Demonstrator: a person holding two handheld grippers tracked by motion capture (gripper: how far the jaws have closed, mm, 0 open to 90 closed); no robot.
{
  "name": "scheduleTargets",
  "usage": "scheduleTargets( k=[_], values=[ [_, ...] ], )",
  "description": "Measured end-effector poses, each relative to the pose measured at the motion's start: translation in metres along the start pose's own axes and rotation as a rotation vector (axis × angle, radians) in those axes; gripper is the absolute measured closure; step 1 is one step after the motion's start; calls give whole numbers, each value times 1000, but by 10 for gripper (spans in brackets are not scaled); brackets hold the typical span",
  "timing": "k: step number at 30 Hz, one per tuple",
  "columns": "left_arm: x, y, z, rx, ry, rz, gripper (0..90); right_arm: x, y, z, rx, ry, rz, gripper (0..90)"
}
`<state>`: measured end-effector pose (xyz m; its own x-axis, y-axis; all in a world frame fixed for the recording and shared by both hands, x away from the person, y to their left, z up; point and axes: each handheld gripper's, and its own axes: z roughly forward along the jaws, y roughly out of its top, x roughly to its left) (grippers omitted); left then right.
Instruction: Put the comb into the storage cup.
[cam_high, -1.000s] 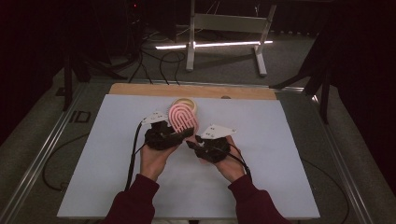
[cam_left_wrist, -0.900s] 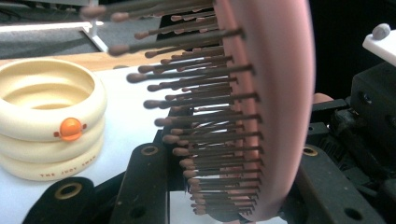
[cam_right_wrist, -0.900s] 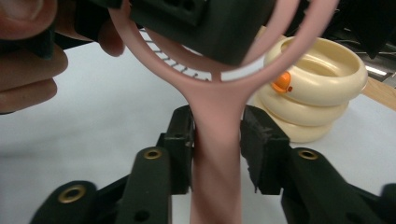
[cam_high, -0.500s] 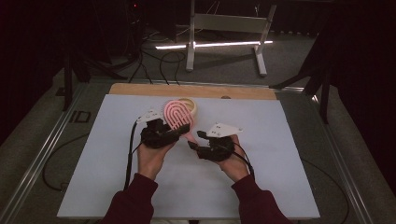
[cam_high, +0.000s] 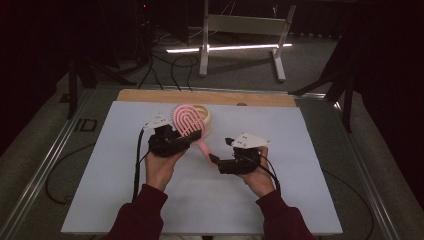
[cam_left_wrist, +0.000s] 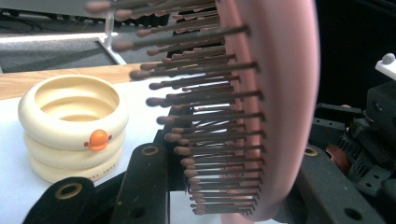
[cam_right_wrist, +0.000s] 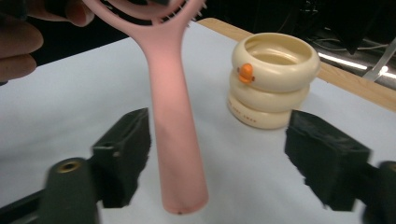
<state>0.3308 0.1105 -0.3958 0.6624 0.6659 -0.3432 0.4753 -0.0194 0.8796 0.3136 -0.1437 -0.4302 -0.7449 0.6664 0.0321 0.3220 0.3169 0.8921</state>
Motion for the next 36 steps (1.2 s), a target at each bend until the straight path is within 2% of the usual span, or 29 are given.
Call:
scheduleTargets(
  k=[3,5,12,16,22,29,36],
  values=[
    [1,1,0,-3,4,-2,652,-2,-2,-3,-1,-29,-5,100],
    [1,2,-1,-5,5,-1,652,-4,-4,-5,-1,-49,-1,88],
    [3,4,-4,-13,7,2,652,-8,-11,-15,-14,-78,16,84],
    [3,6,-6,-17,13,7,652,-11,-16,-22,-39,-71,35,84],
    [5,10,-9,-25,14,12,652,-14,-25,-30,-68,-65,29,84],
    [5,15,-10,-34,17,12,652,-16,-36,-40,-84,-101,11,84],
    [5,21,-9,-39,26,16,652,-20,-47,-49,-111,-111,32,85]
  ],
)
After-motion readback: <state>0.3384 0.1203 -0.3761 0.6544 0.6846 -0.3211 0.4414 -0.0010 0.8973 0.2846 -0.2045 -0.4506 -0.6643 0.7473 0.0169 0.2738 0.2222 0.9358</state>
